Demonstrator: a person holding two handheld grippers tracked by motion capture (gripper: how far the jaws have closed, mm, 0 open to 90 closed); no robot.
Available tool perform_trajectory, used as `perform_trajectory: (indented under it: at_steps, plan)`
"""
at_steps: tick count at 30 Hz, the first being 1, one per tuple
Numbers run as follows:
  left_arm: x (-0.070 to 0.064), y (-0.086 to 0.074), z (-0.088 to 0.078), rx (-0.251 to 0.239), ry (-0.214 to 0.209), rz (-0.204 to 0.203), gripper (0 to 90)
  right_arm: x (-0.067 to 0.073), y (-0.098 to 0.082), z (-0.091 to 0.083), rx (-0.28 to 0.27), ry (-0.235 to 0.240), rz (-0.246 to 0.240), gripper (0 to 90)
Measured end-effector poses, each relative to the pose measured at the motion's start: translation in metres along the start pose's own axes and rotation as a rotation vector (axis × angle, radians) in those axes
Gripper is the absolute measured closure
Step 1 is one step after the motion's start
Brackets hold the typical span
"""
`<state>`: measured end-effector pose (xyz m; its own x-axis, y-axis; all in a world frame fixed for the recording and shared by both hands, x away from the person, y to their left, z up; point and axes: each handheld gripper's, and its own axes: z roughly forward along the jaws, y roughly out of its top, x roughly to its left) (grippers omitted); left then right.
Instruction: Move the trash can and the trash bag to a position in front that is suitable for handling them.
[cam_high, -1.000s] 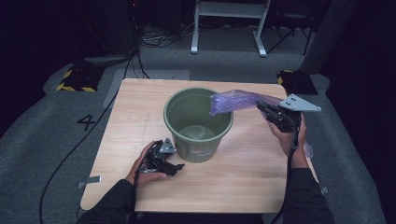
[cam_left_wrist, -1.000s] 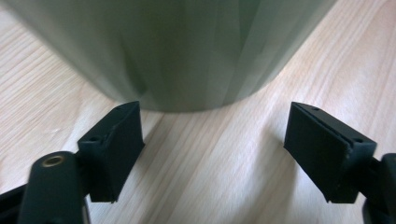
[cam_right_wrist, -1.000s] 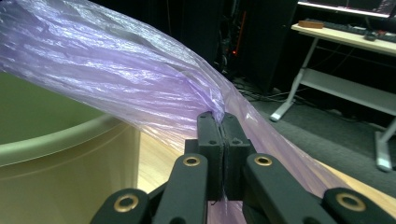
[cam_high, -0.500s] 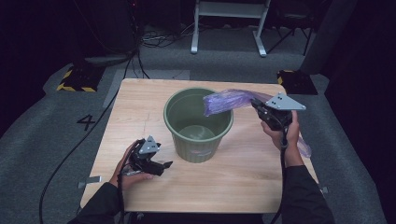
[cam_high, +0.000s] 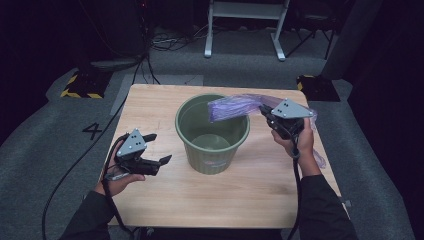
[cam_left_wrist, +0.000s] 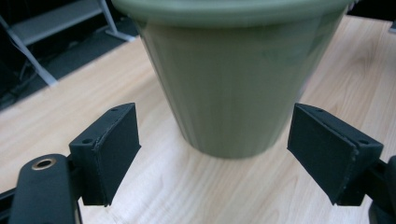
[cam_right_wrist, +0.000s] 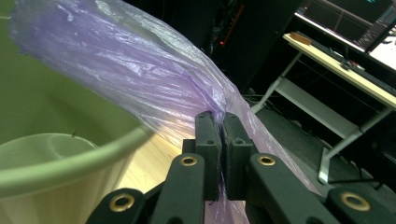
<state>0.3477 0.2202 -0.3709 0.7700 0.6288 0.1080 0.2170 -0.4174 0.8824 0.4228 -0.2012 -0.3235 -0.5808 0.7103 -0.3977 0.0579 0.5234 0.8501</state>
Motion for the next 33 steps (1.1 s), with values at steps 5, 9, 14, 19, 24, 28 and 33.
perform_trajectory:
  at_steps: [5,9,14,19,24,28,33]
  plan:
    - [0.006,0.024,0.000,-0.054,-0.044,-0.010,15.6,0.009,0.007,0.002,0.004,0.037,-0.039,87.5]
    - [0.010,0.044,0.004,-0.055,-0.053,-0.006,15.6,0.014,0.011,0.004,0.010,0.066,-0.054,87.2]
    - [0.007,0.066,0.015,-0.058,-0.055,0.014,15.4,0.021,0.015,0.006,0.018,0.085,-0.075,86.8]
    - [-0.001,0.081,0.019,-0.075,-0.069,0.056,15.5,0.026,0.017,0.009,0.025,0.095,-0.094,86.6]
    - [-0.009,0.094,0.029,-0.056,-0.060,0.106,15.7,0.030,0.018,0.012,0.032,0.098,-0.109,86.3]
    - [-0.015,0.104,0.041,-0.047,-0.073,0.128,15.6,0.032,0.020,0.013,0.037,0.116,-0.123,85.9]
    - [-0.024,0.117,0.062,-0.001,-0.100,0.154,15.9,0.038,0.025,0.014,0.048,0.153,-0.153,85.6]
